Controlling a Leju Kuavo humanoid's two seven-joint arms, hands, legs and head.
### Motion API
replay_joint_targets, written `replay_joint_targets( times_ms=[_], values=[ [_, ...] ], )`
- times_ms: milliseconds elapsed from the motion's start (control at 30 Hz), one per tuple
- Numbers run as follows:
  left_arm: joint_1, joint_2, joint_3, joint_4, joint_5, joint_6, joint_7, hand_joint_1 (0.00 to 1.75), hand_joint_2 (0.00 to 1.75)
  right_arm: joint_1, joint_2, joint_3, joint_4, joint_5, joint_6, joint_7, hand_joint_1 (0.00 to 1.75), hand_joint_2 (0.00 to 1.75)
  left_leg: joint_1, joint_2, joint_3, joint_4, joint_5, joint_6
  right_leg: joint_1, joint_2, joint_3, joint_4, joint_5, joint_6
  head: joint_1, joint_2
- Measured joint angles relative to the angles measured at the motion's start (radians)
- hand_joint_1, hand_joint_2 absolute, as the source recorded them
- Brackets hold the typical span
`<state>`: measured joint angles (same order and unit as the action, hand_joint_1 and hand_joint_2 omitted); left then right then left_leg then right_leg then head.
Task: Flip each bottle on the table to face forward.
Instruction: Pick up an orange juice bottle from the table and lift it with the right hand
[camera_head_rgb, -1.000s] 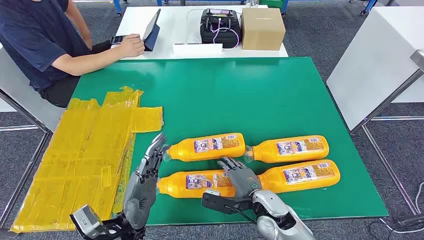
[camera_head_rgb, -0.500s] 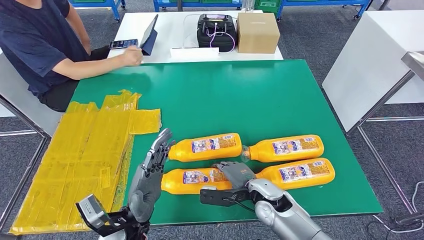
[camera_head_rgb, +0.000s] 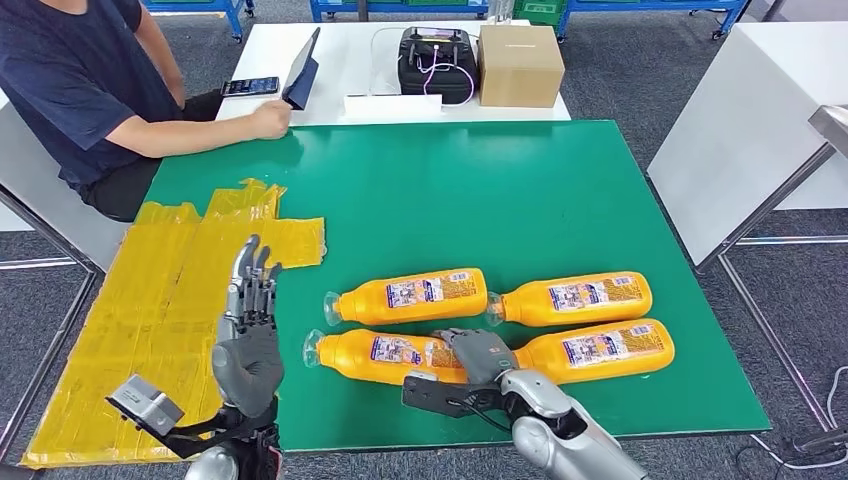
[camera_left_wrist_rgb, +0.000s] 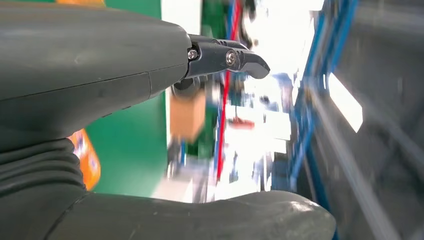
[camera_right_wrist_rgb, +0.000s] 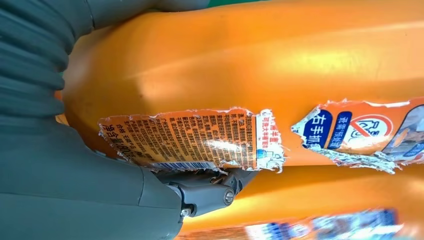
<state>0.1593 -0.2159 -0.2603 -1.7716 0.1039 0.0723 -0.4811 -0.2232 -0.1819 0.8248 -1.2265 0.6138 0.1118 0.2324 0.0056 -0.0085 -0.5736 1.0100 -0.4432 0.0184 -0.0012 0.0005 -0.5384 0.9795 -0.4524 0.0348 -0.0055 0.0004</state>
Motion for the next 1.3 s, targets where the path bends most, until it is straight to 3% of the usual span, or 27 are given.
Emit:
replay_joint_targets(
  times_ms=[33, 133, 200, 333, 433, 567, 733, 867, 1000, 1300],
  values=[
    [0.015, -0.004, 0.019, -0.008, 0.006, 0.060, -0.007, 0.00, 1.75, 0.035, 0.000, -0.016, -0.024, -0.002, -0.061, 0.003, 1.75, 1.75, 0.000, -0.001, -0.001, 0.000, 0.000, 0.000, 0.000, -0.001, 0.002, 0.000, 0.000, 0.001, 0.000, 0.000],
    [0.079, -0.021, 0.100, -0.049, 0.034, 0.203, -0.019, 0.00, 1.75, 0.170, 0.021, -0.078, -0.141, -0.022, -0.263, -0.013, 1.75, 1.75, 0.000, -0.003, -0.007, 0.000, 0.000, 0.000, 0.000, -0.002, 0.005, 0.001, -0.001, 0.002, 0.000, 0.000],
    [0.122, -0.033, 0.151, -0.078, 0.044, 0.232, 0.005, 0.00, 1.75, 0.266, 0.040, -0.113, -0.239, -0.045, -0.355, -0.035, 1.75, 1.75, 0.000, -0.003, -0.012, 0.000, 0.001, 0.000, 0.000, -0.002, 0.000, 0.001, 0.000, 0.002, 0.000, 0.000],
    [0.163, -0.048, 0.200, -0.092, 0.065, 0.200, 0.099, 0.00, 1.75, 0.380, 0.066, -0.146, -0.449, -0.093, -0.467, -0.104, 1.75, 1.75, 0.000, -0.002, -0.016, 0.000, 0.001, 0.000, 0.000, -0.002, -0.005, 0.001, -0.001, 0.002, 0.000, 0.000],
    [0.176, -0.049, 0.206, -0.086, 0.099, 0.138, 0.158, 0.00, 1.75, 0.423, 0.069, -0.156, -0.558, -0.113, -0.496, -0.129, 1.75, 1.75, 0.000, -0.002, -0.016, 0.000, 0.001, 0.000, 0.000, -0.002, -0.005, 0.001, -0.001, 0.002, 0.000, 0.000],
    [0.181, -0.046, 0.209, -0.075, 0.184, 0.027, 0.227, 0.00, 1.75, 0.448, 0.069, -0.165, -0.624, -0.143, -0.503, -0.159, 1.75, 1.75, -0.001, -0.001, -0.016, 0.000, 0.001, 0.000, -0.001, -0.001, -0.005, 0.001, -0.001, 0.002, 0.000, 0.000],
    [0.191, -0.004, 0.174, -0.026, 0.442, -0.302, 0.325, 0.00, 1.75, 0.446, 0.063, -0.181, -0.658, -0.198, -0.451, -0.211, 1.75, 1.75, -0.001, -0.001, -0.016, 0.000, 0.001, 0.000, -0.001, -0.002, -0.005, 0.001, 0.000, 0.002, 0.000, 0.000],
    [0.194, 0.053, 0.104, 0.030, 0.611, -0.494, 0.323, 0.00, 1.75, 0.429, 0.062, -0.200, -0.653, -0.217, -0.356, -0.238, 1.75, 1.75, -0.001, -0.001, -0.016, 0.000, 0.001, 0.000, -0.001, -0.001, -0.005, 0.001, 0.000, 0.002, 0.000, 0.000],
    [0.187, 0.112, 0.012, 0.063, 0.691, -0.561, 0.292, 0.00, 1.75, 0.408, 0.062, -0.203, -0.629, -0.211, -0.287, -0.242, 1.75, 1.75, -0.001, -0.002, -0.016, 0.000, 0.001, 0.000, -0.001, -0.002, -0.005, 0.001, 0.000, 0.002, 0.000, 0.000],
    [0.156, 0.180, -0.084, 0.083, 0.721, -0.559, 0.273, 0.00, 1.75, 0.354, 0.063, -0.167, -0.537, -0.165, -0.166, -0.214, 1.75, 1.75, -0.001, -0.002, -0.016, 0.000, 0.001, 0.000, -0.001, -0.002, -0.005, 0.001, -0.001, 0.002, 0.000, 0.000]
  ],
)
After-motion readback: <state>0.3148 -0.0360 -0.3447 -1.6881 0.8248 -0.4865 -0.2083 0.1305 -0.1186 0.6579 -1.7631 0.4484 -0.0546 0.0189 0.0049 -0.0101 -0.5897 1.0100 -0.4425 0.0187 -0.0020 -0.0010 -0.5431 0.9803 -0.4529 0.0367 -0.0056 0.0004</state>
